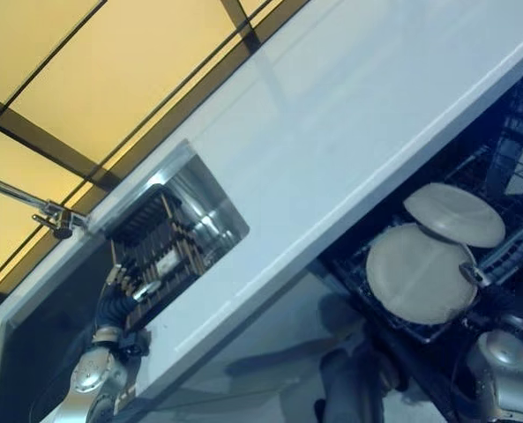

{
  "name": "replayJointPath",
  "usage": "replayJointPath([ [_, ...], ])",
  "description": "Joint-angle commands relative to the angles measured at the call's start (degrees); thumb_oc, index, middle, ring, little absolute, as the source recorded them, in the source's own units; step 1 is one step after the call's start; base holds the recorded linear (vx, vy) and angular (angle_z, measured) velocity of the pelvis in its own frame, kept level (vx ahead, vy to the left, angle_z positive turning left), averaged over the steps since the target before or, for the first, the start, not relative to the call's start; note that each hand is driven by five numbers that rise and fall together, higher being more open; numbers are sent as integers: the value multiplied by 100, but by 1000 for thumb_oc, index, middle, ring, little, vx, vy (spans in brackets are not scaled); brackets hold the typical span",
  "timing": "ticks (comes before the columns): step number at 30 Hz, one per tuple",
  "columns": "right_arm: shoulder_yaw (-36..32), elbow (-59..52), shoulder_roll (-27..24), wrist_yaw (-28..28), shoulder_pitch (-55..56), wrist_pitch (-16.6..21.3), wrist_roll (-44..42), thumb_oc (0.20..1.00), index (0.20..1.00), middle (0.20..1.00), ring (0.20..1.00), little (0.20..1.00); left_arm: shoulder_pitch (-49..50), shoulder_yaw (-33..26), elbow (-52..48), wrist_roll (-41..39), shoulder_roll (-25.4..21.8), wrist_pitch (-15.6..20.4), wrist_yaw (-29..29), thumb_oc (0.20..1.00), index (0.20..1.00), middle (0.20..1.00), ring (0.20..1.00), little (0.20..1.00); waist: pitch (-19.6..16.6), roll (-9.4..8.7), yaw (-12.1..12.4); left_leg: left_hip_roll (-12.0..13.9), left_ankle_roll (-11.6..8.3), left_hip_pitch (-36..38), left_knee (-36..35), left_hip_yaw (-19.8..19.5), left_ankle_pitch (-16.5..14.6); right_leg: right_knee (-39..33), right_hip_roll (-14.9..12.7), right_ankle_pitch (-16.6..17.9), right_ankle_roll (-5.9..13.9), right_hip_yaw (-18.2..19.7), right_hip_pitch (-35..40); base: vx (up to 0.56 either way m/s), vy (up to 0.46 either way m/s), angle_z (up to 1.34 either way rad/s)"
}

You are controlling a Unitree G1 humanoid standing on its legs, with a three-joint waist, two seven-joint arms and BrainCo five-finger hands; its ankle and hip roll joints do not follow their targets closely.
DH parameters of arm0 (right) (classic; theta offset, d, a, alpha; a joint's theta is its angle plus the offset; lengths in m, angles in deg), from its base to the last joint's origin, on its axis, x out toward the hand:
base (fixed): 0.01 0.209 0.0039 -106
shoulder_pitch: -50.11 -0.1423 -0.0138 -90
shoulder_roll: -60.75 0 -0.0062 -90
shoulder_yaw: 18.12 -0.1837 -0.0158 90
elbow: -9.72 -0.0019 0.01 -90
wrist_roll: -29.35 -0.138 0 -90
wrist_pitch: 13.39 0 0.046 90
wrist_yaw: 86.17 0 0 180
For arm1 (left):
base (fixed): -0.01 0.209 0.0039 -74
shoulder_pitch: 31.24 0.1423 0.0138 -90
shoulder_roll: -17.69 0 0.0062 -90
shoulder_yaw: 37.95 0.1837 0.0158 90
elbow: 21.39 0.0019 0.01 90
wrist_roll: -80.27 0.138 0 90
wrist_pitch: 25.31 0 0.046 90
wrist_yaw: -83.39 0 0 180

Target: Pick up plates and place into dishwasher.

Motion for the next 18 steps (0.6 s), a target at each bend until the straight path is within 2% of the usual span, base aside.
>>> replayJointPath([
  [1,1074,-174,133,-1310,-632,87,-269,1000,1000,1000,1000,1000,-176,322,-114,-50,-81,142,-176,1000,1000,1000,1000,1000,74,-156,332,-68,-15,-893,721,-448,22,-1125,-98,171,17,-233,547,0,0,0],
  [7,1877,-367,337,-2105,-1406,226,-27,1000,1000,1000,1000,1000,-366,474,12,-80,-101,285,-323,1000,1000,1000,1000,1000,97,-146,528,-17,-55,-1075,705,-537,96,-1116,-125,116,-17,-358,432,-33,12,11],
  [13,2572,-360,424,-2511,-2713,60,-225,1000,1000,1000,1000,1000,-689,493,139,-230,-344,261,-286,1000,1000,1000,1000,1000,118,-210,825,24,-100,-1282,662,-704,184,-1093,-150,80,-40,-571,295,-69,-18,20],
  [18,3074,-383,524,-2723,-3538,95,-278,1000,1000,1000,1000,1000,-922,446,156,-347,-563,182,-297,1000,1000,1000,1000,1000,125,-305,1051,50,-111,-1448,614,-829,235,-1092,-153,89,-42,-724,164,-80,-36,25],
])
